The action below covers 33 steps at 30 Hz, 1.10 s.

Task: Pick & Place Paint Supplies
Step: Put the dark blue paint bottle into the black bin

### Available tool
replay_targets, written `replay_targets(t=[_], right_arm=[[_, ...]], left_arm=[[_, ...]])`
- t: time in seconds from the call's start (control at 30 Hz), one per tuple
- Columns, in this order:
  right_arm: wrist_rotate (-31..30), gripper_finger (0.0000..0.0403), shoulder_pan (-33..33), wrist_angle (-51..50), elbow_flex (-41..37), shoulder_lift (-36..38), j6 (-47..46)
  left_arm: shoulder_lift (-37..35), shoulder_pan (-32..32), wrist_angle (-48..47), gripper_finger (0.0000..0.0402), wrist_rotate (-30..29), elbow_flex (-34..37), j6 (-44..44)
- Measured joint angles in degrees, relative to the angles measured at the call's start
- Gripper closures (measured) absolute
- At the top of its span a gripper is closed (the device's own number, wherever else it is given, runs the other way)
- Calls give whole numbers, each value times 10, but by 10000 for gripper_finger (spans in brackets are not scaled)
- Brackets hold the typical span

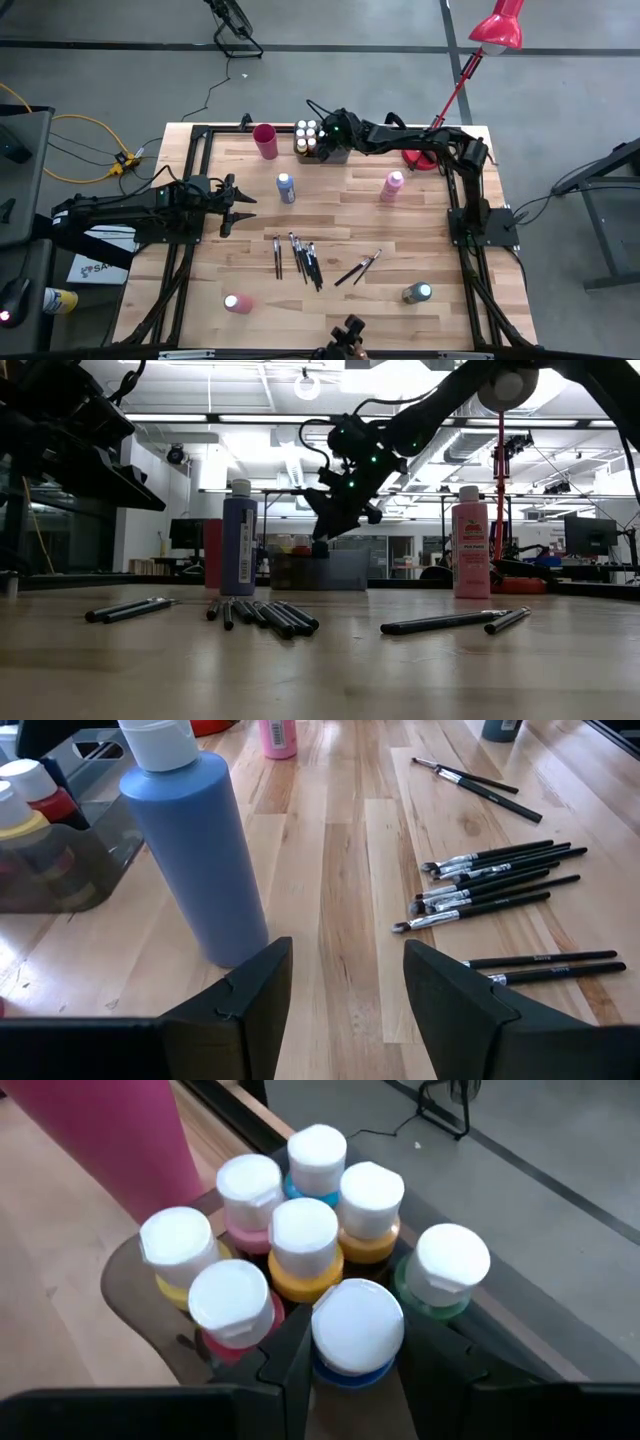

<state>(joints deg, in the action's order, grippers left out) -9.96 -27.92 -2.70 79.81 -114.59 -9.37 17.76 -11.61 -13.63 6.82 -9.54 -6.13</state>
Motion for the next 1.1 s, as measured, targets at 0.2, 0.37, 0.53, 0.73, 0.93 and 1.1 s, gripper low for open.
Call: replay_targets(t=[0.2, 0.37, 0.53, 0.73, 0.93, 1.1], right_arm=[[3, 283, -4, 13, 0, 0, 1], [11, 266, -11, 3, 0, 0, -1], [12, 270, -18, 1, 0, 0, 0], [28, 271, -18, 2, 0, 0, -1], [33, 248, -16, -1, 0, 2, -3], [47, 216, -17, -11, 0, 24, -32]], left_arm=[[0, 0, 0, 215, 0, 0, 0], [0, 0, 0, 215, 0, 0, 0], [0, 0, 0, 215, 0, 0, 0], [0, 0, 0, 215, 0, 0, 0], [0, 0, 0, 215, 0, 0, 0], [0, 0, 0, 215, 0, 0, 0]])
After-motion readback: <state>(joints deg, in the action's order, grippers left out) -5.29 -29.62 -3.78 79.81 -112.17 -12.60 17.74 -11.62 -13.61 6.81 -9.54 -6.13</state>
